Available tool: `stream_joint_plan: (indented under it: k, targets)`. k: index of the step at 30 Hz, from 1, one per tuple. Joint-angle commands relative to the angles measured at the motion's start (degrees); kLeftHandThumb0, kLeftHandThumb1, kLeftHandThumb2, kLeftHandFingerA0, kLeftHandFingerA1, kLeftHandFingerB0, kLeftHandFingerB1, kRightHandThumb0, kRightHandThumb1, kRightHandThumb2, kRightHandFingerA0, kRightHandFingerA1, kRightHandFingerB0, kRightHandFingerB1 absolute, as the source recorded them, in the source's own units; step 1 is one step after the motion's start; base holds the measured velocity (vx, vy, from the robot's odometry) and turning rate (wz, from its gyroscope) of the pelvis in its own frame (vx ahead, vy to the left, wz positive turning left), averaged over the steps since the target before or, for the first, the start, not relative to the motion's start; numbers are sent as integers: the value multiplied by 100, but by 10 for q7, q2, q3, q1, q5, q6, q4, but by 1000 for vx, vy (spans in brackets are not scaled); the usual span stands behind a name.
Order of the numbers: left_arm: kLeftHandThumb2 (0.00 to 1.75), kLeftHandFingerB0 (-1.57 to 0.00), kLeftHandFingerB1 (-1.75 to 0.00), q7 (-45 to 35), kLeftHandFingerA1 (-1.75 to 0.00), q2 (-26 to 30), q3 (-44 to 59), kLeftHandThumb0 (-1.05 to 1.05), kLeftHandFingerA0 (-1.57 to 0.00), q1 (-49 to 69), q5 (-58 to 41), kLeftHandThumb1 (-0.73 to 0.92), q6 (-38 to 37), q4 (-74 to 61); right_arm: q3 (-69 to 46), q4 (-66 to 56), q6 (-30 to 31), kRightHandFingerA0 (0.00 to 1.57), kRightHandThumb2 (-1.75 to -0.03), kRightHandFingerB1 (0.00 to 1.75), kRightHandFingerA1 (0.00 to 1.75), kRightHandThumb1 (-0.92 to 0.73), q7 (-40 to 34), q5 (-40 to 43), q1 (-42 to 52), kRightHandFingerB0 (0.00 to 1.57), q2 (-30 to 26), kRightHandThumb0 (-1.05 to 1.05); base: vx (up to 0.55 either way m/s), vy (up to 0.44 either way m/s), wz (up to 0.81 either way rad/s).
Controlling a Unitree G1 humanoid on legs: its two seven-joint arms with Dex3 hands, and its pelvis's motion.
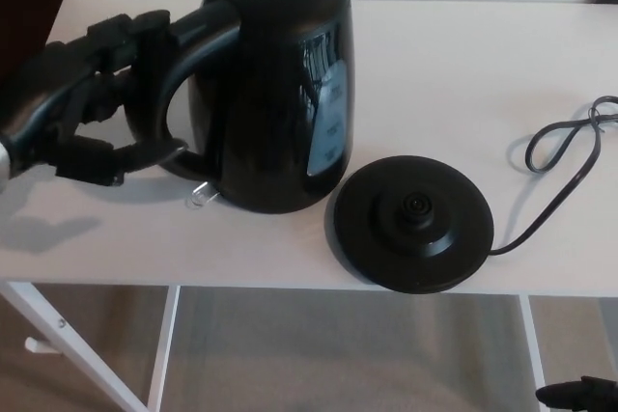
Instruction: The robot walk towards a table in front and uses its left hand to pick up the pot from the base and places it on the table
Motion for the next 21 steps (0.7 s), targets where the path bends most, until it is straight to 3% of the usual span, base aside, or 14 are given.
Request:
stream_joint_plan:
  k: [1, 8, 9, 11, 14, 17, 19, 21]
  targets:
    - [55, 0, 0, -106, 0, 37, 31, -88, 0, 10, -57, 52, 4, -15, -2, -6, 10, 86, -57, 50, 54, -55, -6, -4, 11, 69, -13, -45, 0, 0, 0]
    - [63, 0, 0, -140, 0, 61, 222, -100, 0, 43, -153, 51, -9, -27, 1, -2, 13, 85, -57, 49, 54, -55, -6, -4, 5, 68, -10, -42, 0, 0, 0]
    - [60, 0, 0, -145, 0, 66, 259, -103, 0, 54, -166, 57, -12, -29, 3, -3, 13, 85, -57, 49, 53, -55, -7, -8, 7, 68, -12, -44, 0, 0, 0]
    - [60, 0, 0, -150, 0, 66, 276, -103, 0, 58, -169, 57, -11, -30, 5, -3, 13, 85, -57, 49, 53, -55, -8, -10, 8, 68, -13, -44, 0, 0, 0]
    - [59, 0, 0, -190, 0, 81, 447, -99, 0, 142, -229, 54, 3, -10, 17, 14, 6, 85, -57, 48, 53, -57, -9, -20, 15, 68, -10, -45, 0, 0, 0]
    - [59, 0, 0, -196, 0, 79, 460, -99, 0, 149, -235, 54, 3, -8, 19, 16, 5, 85, -57, 48, 53, -57, -10, -20, 14, 68, -10, -45, 0, 0, 0]
    - [62, 0, 0, -214, 0, 11, 575, -99, 0, 280, -255, 53, -31, 8, 21, 23, 2, 85, -57, 48, 53, -56, -7, -21, 27, 68, -17, -45, 0, 0, 0]
    - [59, 0, 0, -253, 0, -48, 618, -97, 0, 392, -254, 54, -65, 0, 22, 33, 1, 84, -57, 48, 52, -57, -3, -19, 32, 68, -16, -45, 0, 0, 0]
